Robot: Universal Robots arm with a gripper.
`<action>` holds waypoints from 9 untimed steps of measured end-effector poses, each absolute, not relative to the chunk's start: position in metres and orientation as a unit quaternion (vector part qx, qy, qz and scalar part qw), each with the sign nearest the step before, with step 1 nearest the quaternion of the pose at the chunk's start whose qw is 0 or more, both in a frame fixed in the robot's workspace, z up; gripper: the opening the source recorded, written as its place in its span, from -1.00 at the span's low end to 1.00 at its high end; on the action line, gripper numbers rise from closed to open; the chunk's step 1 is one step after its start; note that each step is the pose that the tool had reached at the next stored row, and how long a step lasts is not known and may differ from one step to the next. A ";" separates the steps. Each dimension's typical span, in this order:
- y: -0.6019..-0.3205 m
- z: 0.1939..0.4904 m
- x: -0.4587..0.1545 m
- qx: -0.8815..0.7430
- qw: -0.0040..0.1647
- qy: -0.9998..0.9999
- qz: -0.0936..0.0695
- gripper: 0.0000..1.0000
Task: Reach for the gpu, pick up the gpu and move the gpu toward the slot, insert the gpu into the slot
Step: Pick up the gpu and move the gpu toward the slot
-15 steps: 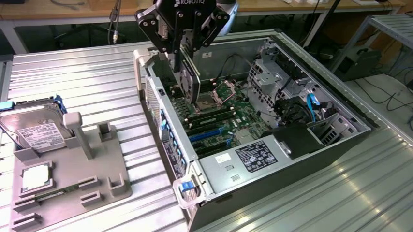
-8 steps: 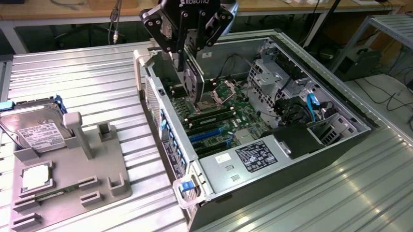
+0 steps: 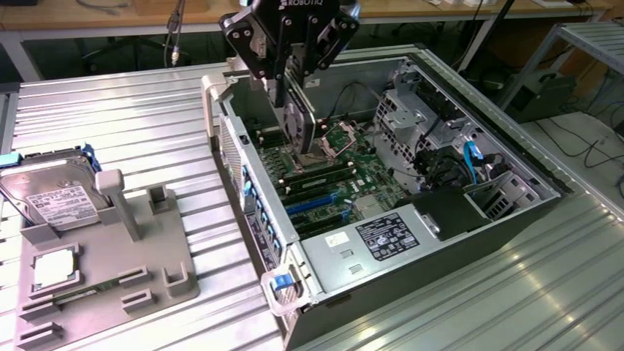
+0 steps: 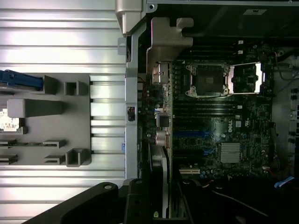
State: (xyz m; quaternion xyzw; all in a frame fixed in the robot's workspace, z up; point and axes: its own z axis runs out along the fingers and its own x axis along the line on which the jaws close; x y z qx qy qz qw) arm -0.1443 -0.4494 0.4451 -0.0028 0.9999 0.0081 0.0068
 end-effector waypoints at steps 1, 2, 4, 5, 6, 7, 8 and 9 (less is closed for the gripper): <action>-0.449 0.445 -0.143 -0.003 0.007 1.000 0.008 -0.45; -0.449 0.445 -0.142 -0.003 0.007 1.000 0.008 -0.45; -0.449 0.445 -0.138 -0.003 0.007 1.000 0.008 -0.45; -0.449 0.445 -0.137 -0.003 0.007 1.000 0.008 -0.45; -0.449 0.445 -0.136 -0.003 0.007 1.000 0.008 -0.45; -0.449 0.445 -0.135 -0.003 0.007 1.000 0.008 -0.45; -0.449 0.445 -0.134 -0.003 0.007 1.000 0.008 -0.45; -0.449 0.445 -0.133 -0.003 0.007 1.000 0.008 -0.45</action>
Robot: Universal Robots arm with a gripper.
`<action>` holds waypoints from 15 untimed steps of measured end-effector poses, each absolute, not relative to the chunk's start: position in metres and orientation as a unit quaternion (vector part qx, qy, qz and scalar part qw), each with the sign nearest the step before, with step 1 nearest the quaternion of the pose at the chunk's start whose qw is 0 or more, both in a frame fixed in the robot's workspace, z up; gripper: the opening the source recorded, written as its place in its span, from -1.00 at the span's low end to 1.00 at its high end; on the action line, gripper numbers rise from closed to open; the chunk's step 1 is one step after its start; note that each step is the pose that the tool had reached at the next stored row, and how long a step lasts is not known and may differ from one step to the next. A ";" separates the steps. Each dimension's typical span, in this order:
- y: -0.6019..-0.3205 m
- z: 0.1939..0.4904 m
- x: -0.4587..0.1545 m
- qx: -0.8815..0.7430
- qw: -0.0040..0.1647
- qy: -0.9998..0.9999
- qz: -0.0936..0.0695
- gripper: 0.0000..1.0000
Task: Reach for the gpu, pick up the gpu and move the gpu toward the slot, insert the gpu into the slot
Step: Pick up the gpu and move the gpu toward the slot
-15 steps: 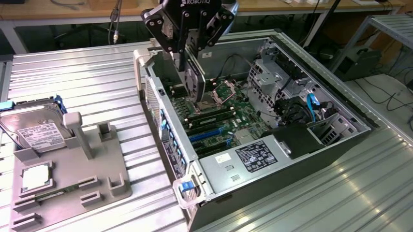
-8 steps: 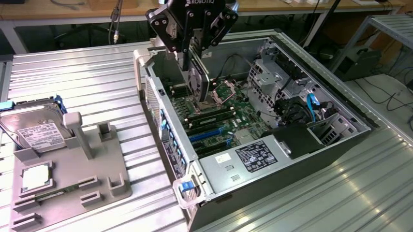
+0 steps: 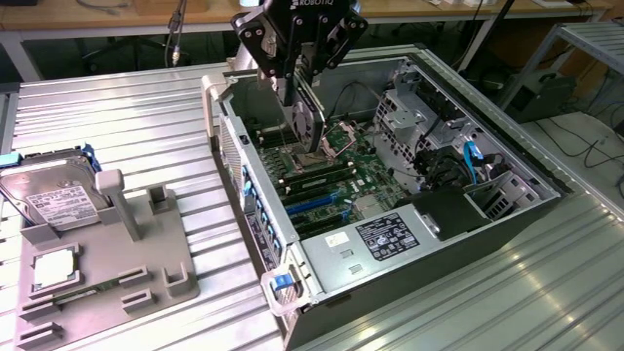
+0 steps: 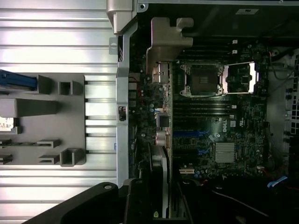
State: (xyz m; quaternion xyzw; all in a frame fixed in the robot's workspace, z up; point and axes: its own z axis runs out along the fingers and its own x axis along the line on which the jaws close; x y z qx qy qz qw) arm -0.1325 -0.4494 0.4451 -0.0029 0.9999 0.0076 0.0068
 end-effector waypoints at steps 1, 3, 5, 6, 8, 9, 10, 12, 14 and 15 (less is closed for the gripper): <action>-0.449 0.445 -0.132 -0.003 0.007 1.000 0.008 -0.45; -0.449 0.445 -0.130 -0.003 0.007 1.000 0.007 -0.45; -0.449 0.445 -0.128 -0.003 0.007 1.000 0.007 -0.45; -0.449 0.445 -0.127 -0.003 0.007 1.000 0.007 -0.45; -0.449 0.445 -0.125 -0.003 0.007 1.000 0.007 -0.45; -0.449 0.445 -0.124 -0.003 0.007 1.000 0.007 -0.45; -0.449 0.445 -0.122 -0.003 0.007 1.000 0.007 -0.45; -0.449 0.445 -0.119 -0.003 0.007 1.000 0.007 -0.45; -0.449 0.445 -0.116 -0.003 0.007 1.000 0.007 -0.45; -0.449 0.445 -0.115 -0.003 0.007 1.000 0.007 -0.45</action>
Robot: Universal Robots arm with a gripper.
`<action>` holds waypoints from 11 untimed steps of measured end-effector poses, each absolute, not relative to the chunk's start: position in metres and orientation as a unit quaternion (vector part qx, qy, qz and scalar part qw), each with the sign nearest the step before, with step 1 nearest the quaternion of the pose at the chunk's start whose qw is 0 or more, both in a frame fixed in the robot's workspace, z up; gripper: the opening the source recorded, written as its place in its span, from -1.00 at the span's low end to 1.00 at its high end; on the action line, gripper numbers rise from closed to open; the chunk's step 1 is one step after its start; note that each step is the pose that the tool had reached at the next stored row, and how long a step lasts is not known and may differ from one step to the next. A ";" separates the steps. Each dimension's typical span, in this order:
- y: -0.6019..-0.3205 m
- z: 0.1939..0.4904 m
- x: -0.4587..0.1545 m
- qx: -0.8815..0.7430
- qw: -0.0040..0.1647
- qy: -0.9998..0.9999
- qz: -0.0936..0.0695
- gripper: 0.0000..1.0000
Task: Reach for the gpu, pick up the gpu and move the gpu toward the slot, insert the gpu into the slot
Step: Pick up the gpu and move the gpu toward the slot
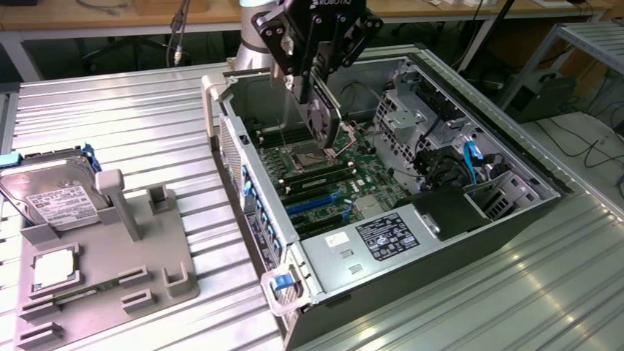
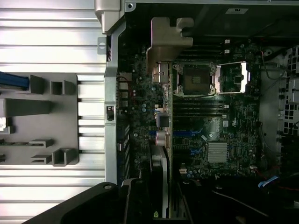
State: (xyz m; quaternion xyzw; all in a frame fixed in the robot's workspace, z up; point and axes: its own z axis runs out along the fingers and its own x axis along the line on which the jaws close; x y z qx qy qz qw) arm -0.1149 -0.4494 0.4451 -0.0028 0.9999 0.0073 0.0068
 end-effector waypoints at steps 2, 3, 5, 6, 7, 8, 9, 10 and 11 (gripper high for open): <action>-0.449 0.445 -0.112 -0.003 0.007 1.000 0.007 -0.45; -0.449 0.445 -0.111 -0.003 0.007 1.000 0.007 -0.45; -0.449 0.445 -0.108 -0.003 0.007 1.000 0.007 -0.45; -0.449 0.445 -0.107 -0.003 0.007 1.000 0.007 -0.45; -0.449 0.445 -0.106 -0.003 0.007 1.000 0.007 -0.45; -0.449 0.445 -0.105 -0.003 0.007 1.000 0.007 -0.45; -0.449 0.445 -0.103 -0.003 0.007 1.000 0.007 -0.45; -0.449 0.445 -0.102 -0.003 0.007 1.000 0.007 -0.45; -0.449 0.445 -0.101 -0.003 0.007 1.000 0.007 -0.45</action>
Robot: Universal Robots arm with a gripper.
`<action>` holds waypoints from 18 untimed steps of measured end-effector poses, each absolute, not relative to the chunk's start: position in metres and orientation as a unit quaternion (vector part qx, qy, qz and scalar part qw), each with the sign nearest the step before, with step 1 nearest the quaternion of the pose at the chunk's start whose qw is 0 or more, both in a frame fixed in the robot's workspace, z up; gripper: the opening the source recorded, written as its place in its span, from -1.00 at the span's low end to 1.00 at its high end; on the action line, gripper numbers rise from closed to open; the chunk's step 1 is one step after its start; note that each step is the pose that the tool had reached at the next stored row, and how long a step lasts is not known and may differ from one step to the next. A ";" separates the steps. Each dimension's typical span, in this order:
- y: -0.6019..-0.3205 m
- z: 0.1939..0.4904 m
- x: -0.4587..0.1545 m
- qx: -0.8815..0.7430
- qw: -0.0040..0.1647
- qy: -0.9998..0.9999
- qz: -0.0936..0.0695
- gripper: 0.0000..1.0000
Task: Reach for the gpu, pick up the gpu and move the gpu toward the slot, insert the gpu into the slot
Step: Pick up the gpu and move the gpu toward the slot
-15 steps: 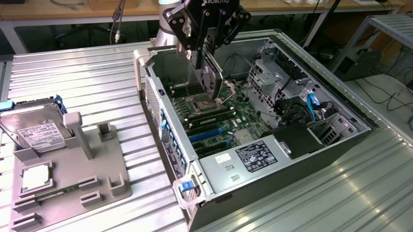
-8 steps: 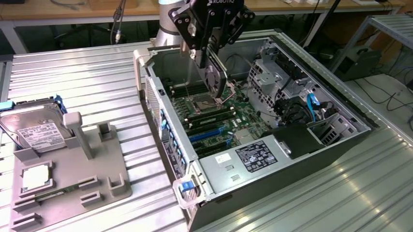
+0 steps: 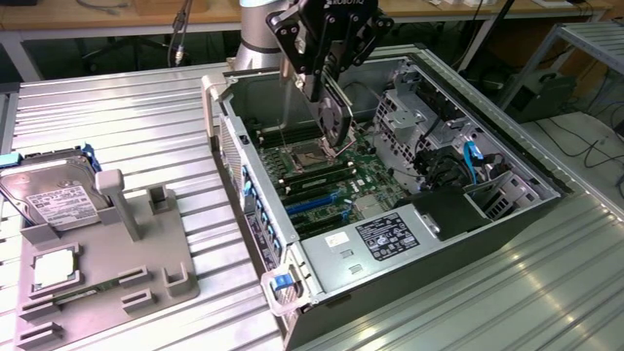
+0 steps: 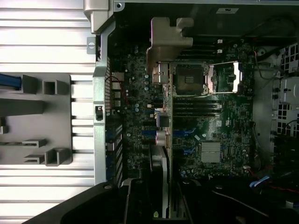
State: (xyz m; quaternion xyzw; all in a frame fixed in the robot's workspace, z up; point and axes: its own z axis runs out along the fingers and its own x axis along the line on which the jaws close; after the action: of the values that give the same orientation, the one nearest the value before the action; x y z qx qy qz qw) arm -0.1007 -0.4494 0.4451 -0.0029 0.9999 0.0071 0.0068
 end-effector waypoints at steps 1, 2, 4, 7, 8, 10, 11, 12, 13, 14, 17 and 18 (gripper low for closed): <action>-0.449 0.445 -0.099 -0.003 0.007 1.000 0.007 -0.45; -0.449 0.445 -0.098 -0.003 0.007 1.000 0.007 -0.45; -0.449 0.445 -0.096 -0.003 0.007 1.000 0.007 -0.45; -0.449 0.445 -0.092 -0.003 0.007 1.000 0.007 -0.45; -0.449 0.445 -0.091 -0.003 0.007 1.000 0.007 -0.45; -0.449 0.445 -0.088 -0.003 0.007 1.000 0.007 -0.45; -0.449 0.445 -0.087 -0.003 0.007 1.000 0.007 -0.45; -0.449 0.445 -0.085 -0.003 0.007 1.000 0.007 -0.45; -0.449 0.445 -0.084 -0.003 0.007 1.000 0.007 -0.45; -0.449 0.445 -0.081 -0.003 0.007 1.000 0.007 -0.45; -0.449 0.445 -0.077 -0.003 0.007 1.000 0.007 -0.45; -0.449 0.445 -0.076 -0.003 0.007 1.000 0.007 -0.45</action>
State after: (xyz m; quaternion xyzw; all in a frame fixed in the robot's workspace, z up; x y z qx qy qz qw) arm -0.0758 -0.4494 0.4451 -0.0029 1.0000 0.0066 0.0068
